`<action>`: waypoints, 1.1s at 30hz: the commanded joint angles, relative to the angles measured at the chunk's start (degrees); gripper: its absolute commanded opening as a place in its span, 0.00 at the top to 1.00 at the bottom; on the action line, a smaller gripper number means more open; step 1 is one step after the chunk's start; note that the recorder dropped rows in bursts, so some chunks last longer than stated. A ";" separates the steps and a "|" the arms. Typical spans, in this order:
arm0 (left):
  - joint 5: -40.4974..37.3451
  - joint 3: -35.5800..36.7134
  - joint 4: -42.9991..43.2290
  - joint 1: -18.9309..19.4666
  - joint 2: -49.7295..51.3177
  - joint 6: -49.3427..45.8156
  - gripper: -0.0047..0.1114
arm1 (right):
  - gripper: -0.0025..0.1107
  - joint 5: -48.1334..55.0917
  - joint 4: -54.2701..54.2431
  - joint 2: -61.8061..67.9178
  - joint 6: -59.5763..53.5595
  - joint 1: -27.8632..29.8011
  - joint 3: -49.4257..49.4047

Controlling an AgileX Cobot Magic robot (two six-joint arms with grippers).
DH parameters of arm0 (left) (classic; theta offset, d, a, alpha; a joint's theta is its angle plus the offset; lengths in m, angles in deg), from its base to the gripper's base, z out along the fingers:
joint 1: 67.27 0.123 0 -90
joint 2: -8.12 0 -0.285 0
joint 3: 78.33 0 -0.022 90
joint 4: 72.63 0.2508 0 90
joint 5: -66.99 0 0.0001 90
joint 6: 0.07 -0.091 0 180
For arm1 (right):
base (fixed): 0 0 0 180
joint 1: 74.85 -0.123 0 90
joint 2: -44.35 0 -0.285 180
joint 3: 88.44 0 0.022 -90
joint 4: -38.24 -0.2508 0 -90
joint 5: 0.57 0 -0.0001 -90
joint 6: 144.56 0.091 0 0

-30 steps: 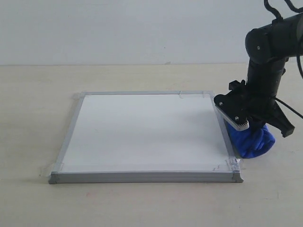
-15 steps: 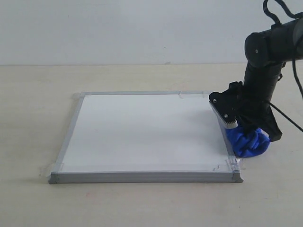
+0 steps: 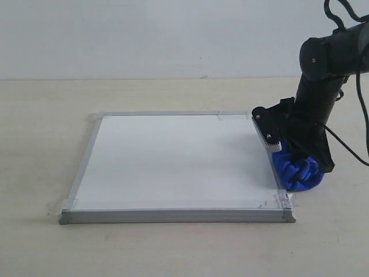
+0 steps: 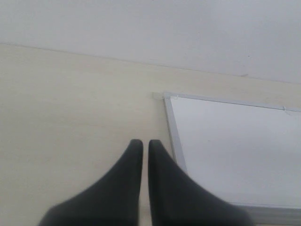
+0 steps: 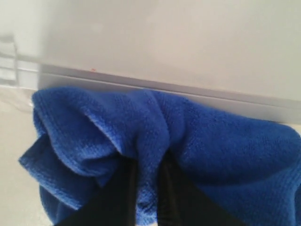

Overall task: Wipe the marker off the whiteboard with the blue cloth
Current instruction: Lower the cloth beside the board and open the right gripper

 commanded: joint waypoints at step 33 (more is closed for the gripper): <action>0.85 -0.19 0.04 0.17 -0.15 -0.36 0.92 | 0.29 -0.54 5.46 -8.44 8.86 -0.10 0.20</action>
